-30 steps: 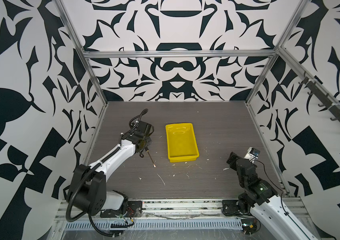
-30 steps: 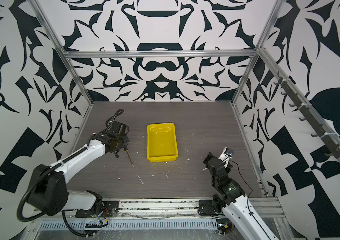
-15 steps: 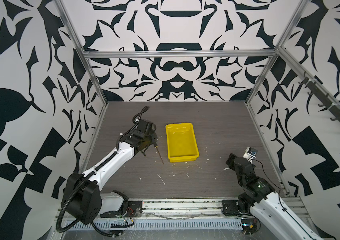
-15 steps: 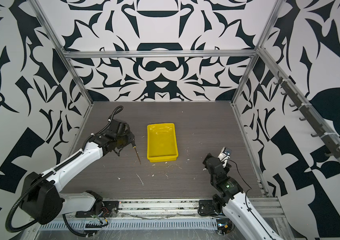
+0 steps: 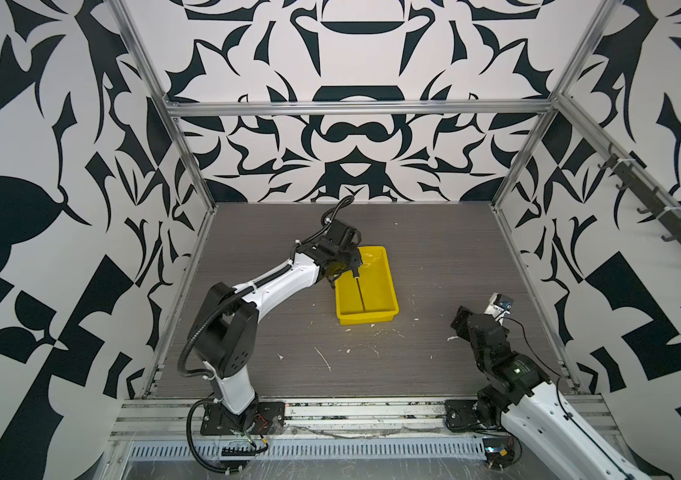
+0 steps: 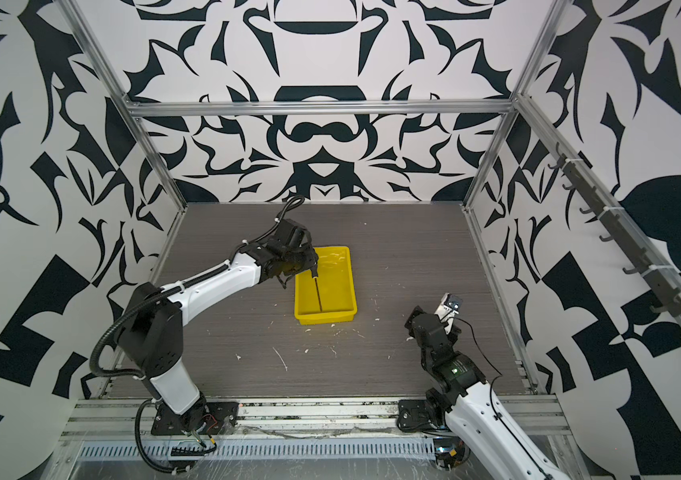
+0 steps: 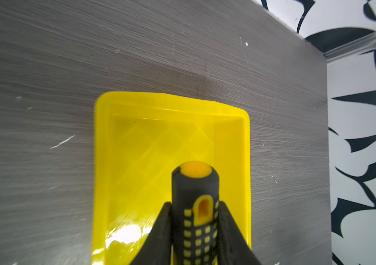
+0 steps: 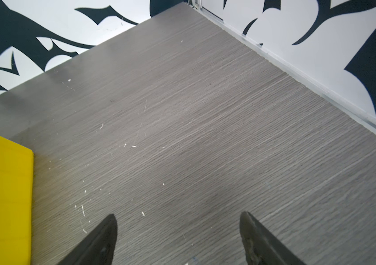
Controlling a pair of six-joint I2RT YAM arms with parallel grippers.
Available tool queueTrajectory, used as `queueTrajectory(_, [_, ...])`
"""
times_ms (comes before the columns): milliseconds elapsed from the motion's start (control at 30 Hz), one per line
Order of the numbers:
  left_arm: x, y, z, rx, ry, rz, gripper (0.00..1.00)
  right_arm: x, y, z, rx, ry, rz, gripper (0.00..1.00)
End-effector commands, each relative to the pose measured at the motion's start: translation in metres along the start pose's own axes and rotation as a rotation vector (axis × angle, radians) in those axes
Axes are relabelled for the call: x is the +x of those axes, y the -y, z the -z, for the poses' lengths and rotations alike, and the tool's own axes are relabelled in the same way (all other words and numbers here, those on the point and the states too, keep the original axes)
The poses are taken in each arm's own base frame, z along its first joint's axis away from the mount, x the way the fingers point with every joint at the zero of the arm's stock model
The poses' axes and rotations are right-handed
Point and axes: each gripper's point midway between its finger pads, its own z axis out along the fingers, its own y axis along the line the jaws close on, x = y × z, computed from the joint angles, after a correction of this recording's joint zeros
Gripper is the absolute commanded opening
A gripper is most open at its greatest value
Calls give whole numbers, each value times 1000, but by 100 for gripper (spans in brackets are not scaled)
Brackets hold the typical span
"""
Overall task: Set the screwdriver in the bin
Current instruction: 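Lift the screwdriver with the left gripper and carry it over the yellow bin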
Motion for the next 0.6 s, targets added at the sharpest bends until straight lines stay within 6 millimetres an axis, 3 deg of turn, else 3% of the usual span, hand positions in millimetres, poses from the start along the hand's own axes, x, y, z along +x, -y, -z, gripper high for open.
queueTrajectory(0, [9, -7, -11, -44, -50, -13, 17, -16, -9, 5, -28, 39, -19, 86])
queueTrajectory(267, [6, -31, -13, -198, -51, -69, 18, -16, -9, 5, -29, 39, -17, 85])
queueTrajectory(433, [25, -40, -21, -217, -77, -64, 20, -17, -10, 5, -34, 47, -24, 84])
queueTrajectory(567, [29, -46, -20, -249, -91, -73, 21, -16, -10, 3, -31, 40, -17, 84])
